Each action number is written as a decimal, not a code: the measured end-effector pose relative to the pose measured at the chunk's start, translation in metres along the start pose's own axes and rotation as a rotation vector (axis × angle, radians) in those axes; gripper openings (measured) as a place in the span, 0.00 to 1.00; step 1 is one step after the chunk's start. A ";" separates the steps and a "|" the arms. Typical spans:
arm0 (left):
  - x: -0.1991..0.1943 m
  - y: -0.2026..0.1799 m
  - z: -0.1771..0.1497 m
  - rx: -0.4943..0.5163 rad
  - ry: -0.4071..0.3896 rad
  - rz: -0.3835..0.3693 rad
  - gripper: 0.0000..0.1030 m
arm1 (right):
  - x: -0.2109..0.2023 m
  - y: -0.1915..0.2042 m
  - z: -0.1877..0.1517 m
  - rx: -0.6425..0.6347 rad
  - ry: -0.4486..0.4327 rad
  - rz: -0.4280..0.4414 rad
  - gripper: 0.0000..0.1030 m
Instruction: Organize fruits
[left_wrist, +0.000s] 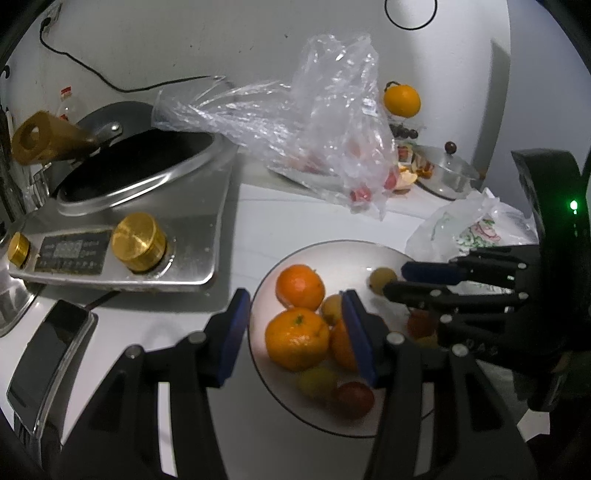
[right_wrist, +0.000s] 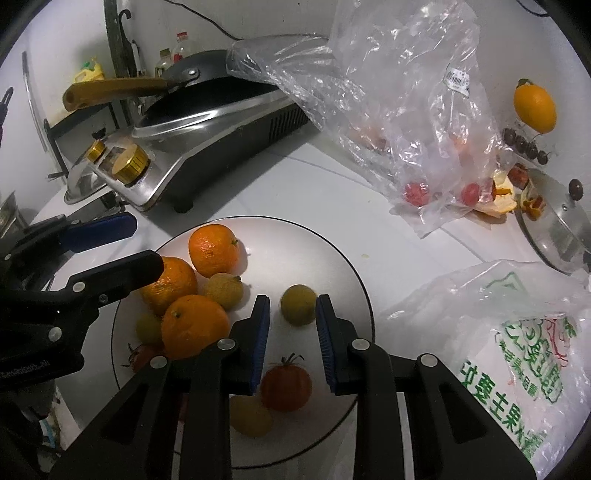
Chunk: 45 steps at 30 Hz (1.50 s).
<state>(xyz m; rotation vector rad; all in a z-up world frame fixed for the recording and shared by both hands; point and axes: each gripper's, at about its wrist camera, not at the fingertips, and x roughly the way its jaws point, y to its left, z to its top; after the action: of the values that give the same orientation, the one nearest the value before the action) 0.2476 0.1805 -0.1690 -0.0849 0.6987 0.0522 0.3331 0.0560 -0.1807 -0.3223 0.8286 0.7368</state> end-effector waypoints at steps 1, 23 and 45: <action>-0.003 -0.002 0.000 0.002 -0.004 -0.002 0.51 | -0.003 0.000 -0.001 0.000 -0.004 -0.002 0.26; -0.053 -0.038 -0.006 0.036 -0.068 -0.042 0.54 | -0.069 0.001 -0.025 0.007 -0.071 -0.062 0.27; -0.138 -0.099 -0.024 0.113 -0.176 -0.088 0.54 | -0.173 0.003 -0.078 0.017 -0.188 -0.154 0.27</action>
<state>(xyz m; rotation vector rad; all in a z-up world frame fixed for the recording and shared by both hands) 0.1344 0.0765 -0.0922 -0.0025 0.5202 -0.0635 0.2102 -0.0633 -0.0991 -0.2936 0.6242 0.6057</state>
